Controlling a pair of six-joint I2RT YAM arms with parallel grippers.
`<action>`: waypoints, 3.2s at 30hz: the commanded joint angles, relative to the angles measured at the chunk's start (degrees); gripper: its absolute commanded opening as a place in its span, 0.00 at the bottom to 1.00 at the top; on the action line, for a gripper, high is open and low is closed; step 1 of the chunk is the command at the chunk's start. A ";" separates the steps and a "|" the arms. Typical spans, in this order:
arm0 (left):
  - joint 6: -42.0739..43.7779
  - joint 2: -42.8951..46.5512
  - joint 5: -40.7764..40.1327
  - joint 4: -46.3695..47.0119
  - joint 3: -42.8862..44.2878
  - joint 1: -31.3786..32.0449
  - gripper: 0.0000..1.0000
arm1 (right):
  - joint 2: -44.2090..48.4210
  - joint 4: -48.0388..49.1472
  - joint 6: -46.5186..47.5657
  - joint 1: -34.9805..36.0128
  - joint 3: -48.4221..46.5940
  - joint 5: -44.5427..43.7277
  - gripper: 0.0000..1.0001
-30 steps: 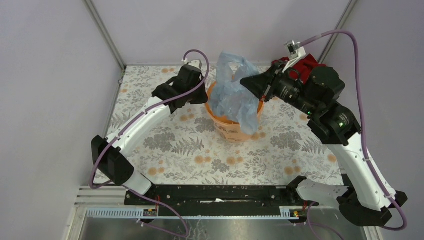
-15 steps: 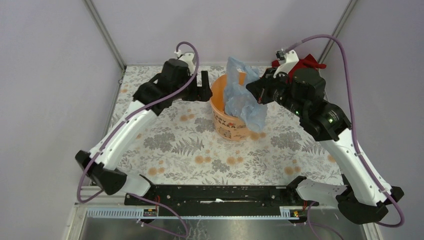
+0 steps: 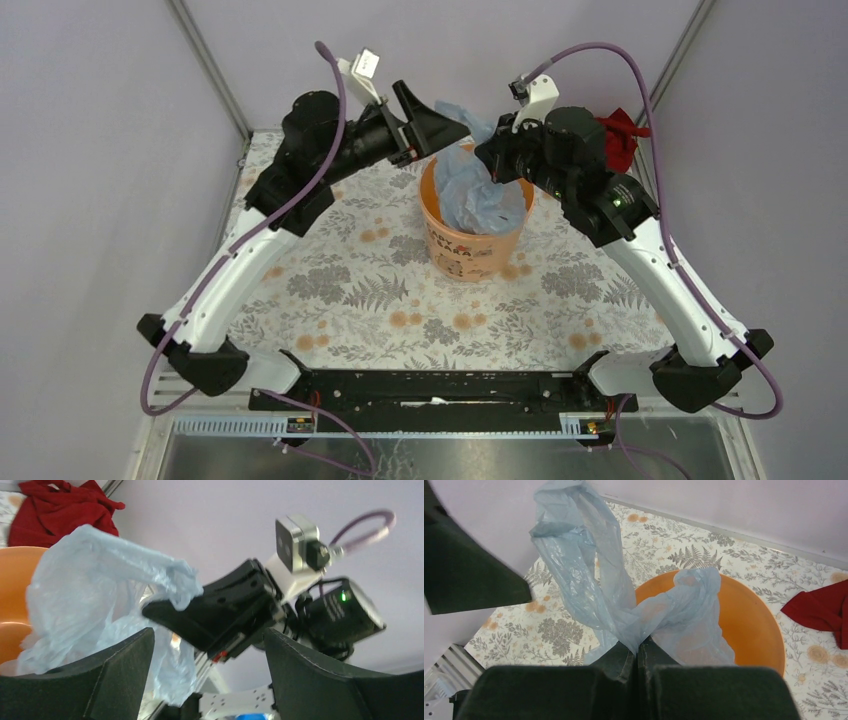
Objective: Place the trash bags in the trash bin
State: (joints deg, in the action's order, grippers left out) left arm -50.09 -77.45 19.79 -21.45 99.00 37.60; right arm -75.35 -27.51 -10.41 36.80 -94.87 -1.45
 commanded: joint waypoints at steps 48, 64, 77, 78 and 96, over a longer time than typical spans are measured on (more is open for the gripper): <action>-1.96 -3.88 15.72 22.42 -3.23 -4.55 0.00 | 6.38 -5.20 -7.73 0.38 3.96 -23.77 0.96; -1.84 -2.45 19.55 21.81 -6.01 -7.11 0.00 | 1.69 -6.40 -8.85 -23.29 5.45 2.02 1.00; -2.37 -1.32 23.67 21.95 -8.27 -10.55 0.00 | 1.14 5.26 -15.56 -36.44 18.90 26.55 0.68; -2.38 -1.19 24.12 21.98 -8.72 -10.84 0.00 | 1.70 6.19 -16.30 -36.44 20.47 27.72 0.62; 10.04 17.41 16.97 1.56 -35.15 -15.72 0.00 | 12.17 -3.76 -11.14 -36.44 24.30 15.91 0.00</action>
State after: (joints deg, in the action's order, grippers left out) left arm -43.03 -63.57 40.99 -17.23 65.98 22.04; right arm -65.12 -28.25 -23.62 0.25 -70.94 17.02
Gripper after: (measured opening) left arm 0.007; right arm 0.018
